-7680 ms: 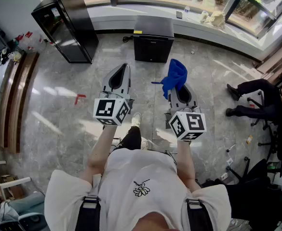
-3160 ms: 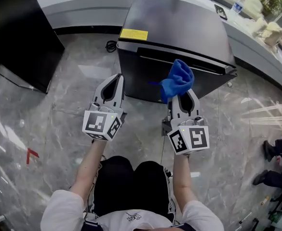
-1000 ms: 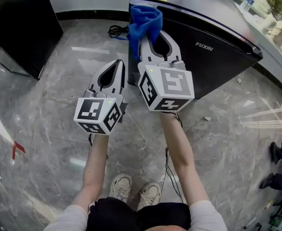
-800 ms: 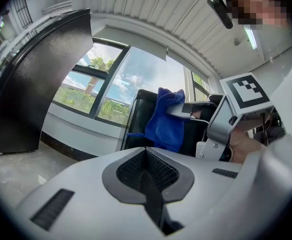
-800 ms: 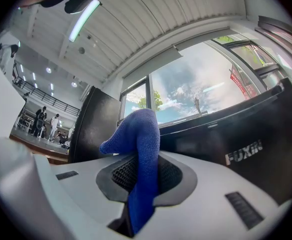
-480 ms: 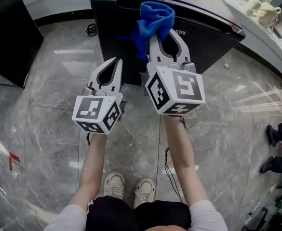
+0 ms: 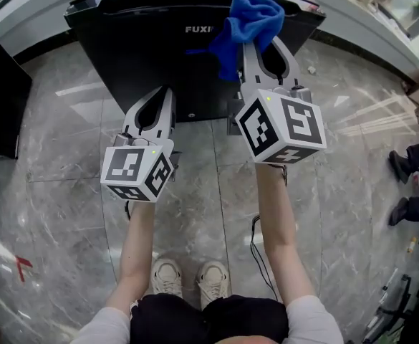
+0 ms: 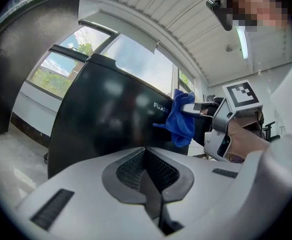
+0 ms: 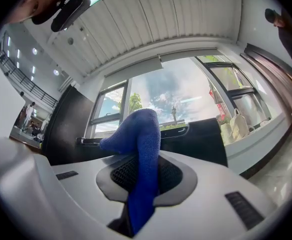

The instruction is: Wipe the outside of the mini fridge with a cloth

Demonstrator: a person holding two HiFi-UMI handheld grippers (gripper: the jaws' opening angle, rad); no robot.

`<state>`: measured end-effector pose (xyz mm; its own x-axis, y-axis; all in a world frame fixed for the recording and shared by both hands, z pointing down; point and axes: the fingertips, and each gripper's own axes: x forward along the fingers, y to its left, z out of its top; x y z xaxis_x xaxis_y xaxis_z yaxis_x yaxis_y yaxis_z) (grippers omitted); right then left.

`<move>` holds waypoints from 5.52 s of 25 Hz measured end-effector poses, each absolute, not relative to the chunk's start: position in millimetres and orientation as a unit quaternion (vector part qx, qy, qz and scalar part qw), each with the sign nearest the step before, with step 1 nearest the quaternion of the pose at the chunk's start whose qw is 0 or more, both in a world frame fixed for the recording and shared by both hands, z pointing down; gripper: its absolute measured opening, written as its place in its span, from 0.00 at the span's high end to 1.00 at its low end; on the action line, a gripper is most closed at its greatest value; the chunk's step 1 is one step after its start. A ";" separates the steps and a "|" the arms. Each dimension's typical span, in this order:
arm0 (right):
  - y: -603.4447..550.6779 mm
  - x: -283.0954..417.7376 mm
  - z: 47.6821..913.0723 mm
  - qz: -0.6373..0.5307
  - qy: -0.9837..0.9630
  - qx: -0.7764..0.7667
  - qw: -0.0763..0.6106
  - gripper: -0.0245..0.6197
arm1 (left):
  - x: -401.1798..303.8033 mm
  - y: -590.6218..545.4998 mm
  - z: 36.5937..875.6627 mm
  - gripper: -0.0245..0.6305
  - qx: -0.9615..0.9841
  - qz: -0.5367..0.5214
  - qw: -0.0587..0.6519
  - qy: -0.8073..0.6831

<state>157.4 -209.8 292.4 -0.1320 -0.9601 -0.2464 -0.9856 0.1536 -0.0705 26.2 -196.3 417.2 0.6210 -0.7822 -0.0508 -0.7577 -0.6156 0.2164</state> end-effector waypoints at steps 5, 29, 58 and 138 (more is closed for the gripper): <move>-206.1 204.9 293.3 0.053 0.724 -0.676 0.126 0.84 | 39.1 -196.3 421.9 0.96 0.900 -0.066 0.090 -0.421; -210.0 324.7 297.1 0.071 0.634 -0.765 0.090 0.84 | 29.9 -202.9 438.3 0.96 0.896 -0.047 0.095 -0.431; -187.4 51.1 309.1 0.013 0.809 -0.567 0.156 0.84 | -108.7 -189.5 409.6 0.96 0.843 -0.073 0.073 -0.528; -206.6 273.2 403.4 0.014 0.660 -0.749 0.060 0.84 | 70.7 -201.2 479.6 0.96 0.902 -0.035 0.135 -0.409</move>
<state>273.2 -206.6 403.4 0.1280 -0.9867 -0.1001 -0.9901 -0.1212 -0.0709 70.7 -201.2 479.6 0.6630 -0.7471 0.0482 -0.7283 -0.6288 0.2723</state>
